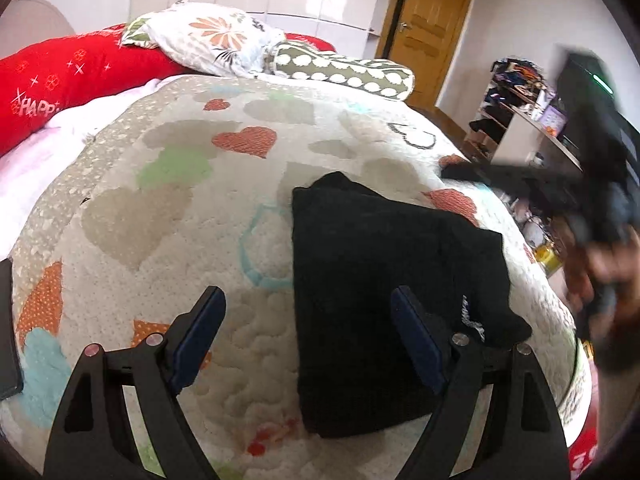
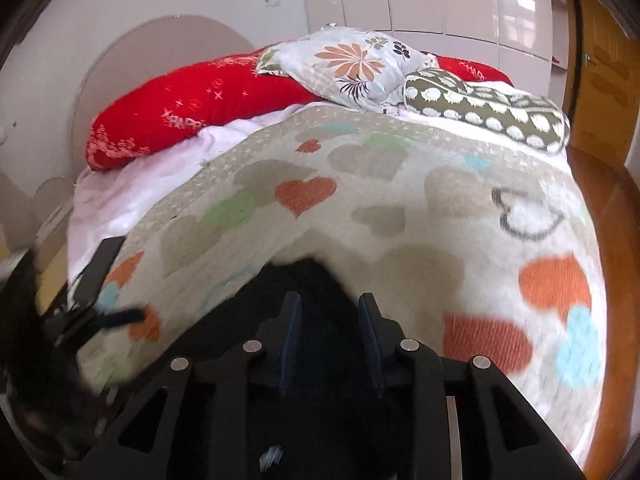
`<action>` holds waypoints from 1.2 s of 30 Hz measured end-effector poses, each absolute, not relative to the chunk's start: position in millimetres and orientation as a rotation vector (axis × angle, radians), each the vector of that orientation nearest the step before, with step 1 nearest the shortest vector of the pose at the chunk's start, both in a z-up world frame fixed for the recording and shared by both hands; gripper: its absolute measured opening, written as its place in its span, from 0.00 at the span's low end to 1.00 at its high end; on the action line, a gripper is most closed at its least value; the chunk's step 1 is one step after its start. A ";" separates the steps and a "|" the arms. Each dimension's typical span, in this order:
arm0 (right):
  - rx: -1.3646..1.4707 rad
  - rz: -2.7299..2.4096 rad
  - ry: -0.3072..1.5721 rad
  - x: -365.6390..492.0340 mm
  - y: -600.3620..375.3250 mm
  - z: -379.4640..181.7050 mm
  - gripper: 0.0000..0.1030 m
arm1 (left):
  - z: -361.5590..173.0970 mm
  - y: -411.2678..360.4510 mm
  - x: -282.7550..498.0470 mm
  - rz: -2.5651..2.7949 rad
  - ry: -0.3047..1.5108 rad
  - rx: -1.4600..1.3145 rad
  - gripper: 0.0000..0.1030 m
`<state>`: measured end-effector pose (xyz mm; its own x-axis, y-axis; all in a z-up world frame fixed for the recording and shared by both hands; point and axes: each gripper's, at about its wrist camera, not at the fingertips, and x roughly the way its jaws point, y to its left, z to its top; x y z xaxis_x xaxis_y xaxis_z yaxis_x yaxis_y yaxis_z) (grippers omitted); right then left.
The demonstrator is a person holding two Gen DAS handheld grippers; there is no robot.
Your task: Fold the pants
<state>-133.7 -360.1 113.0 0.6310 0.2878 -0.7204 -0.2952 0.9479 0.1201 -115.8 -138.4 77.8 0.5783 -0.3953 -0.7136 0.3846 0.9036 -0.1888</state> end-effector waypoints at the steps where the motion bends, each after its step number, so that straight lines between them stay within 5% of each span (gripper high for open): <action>1: 0.000 0.345 0.830 -144.2 -361.1 107.8 0.31 | 76.5 -139.9 -114.4 -0.459 0.842 -0.015 0.82; 8: -0.005 0.244 0.881 -147.3 -367.2 52.6 0.27 | 58.3 -164.9 -111.2 -0.468 0.877 0.062 0.83; 14: 0.038 0.246 0.865 -159.6 -372.1 72.3 0.31 | 65.4 -170.0 -115.6 -0.448 0.870 0.083 0.83; 19: 0.054 0.249 0.830 -190.0 -369.9 88.4 0.46 | 69.5 -173.9 -118.0 -0.439 0.859 0.084 0.83; 36: 0.124 0.204 0.846 -226.9 -379.0 61.5 0.46 | 67.3 -178.0 -123.6 -0.406 0.860 0.087 0.83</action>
<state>-226.9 -379.0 61.5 0.6447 0.2280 -0.7296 -0.1297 0.9733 0.1896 -123.6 -178.0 67.3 0.5815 -0.3122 -0.7513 0.3814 0.9203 -0.0872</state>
